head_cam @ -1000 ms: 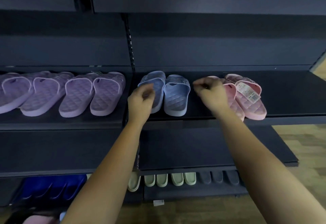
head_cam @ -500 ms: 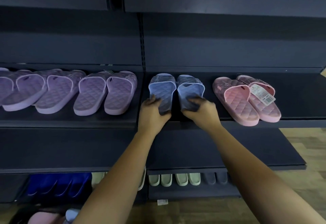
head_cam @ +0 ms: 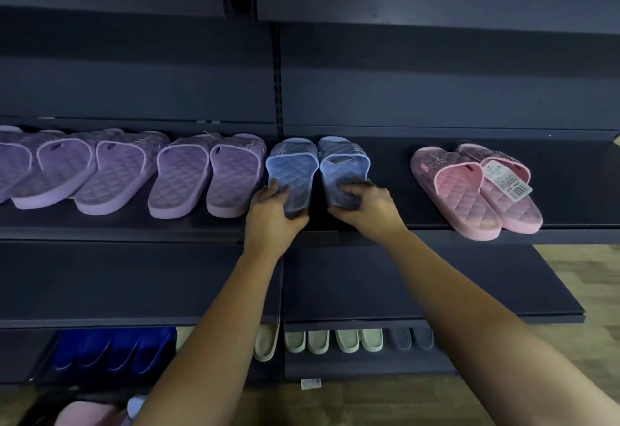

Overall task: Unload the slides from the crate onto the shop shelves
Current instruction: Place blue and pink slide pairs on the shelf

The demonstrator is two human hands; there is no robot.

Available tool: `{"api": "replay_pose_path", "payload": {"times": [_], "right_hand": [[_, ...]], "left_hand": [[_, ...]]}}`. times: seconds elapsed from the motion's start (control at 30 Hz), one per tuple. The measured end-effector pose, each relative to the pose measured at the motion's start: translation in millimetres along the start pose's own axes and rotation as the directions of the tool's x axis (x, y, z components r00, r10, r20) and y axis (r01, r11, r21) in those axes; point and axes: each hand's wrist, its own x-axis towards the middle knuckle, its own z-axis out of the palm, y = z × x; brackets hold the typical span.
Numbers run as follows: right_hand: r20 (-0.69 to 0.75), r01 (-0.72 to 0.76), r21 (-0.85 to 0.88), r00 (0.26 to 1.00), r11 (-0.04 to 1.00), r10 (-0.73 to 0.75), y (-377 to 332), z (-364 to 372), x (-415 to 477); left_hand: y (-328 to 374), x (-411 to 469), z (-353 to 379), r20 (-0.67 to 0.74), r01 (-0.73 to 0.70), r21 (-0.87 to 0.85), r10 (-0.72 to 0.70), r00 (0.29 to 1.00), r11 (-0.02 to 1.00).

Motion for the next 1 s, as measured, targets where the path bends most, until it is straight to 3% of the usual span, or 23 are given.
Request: {"api": "replay_pose_path", "payload": {"times": [0.27,0.4,0.47,0.6,0.8,0.9,1.0], "right_hand": [[-0.006,0.028,-0.072,1.0,0.997,-0.028,-10.4,13.2,-0.1],[0.039,0.046,-0.047,0.998,0.998,-0.044,-4.6,-2.8,-0.3],[-0.082,0.1,-0.04,0.991,0.994,-0.103,1.8,-21.1,-1.8],[-0.344,0.118,-0.012,0.932,0.993,-0.115,36.9,-72.3,-2.2],[-0.385,-0.029,-0.186,0.922,0.982,-0.045,112.3,-150.2,-16.7],[-0.371,-0.138,-0.183,0.927,0.973,0.062,151.4,-172.6,-31.8],[-0.274,-0.242,-0.136,0.941,0.961,0.198,178.4,-182.4,-43.1]], "left_hand": [[-12.2,4.5,1.9,0.002,-0.027,0.048,0.027,1.0,0.999],[1.1,1.2,3.1,-0.11,-0.076,0.149,0.093,0.99,0.986],[17.3,0.6,9.0,-0.151,-0.123,0.172,0.149,0.977,0.977],[67.2,2.1,37.6,-0.119,-0.217,0.0,0.216,0.969,0.976],[151.8,-6.4,96.2,0.043,-0.274,-0.093,0.279,0.959,0.957],[188.6,-18.7,123.7,0.104,-0.292,-0.139,0.307,0.946,0.946],[211.5,-28.5,150.2,0.19,-0.272,-0.079,0.282,0.94,0.959]]}}
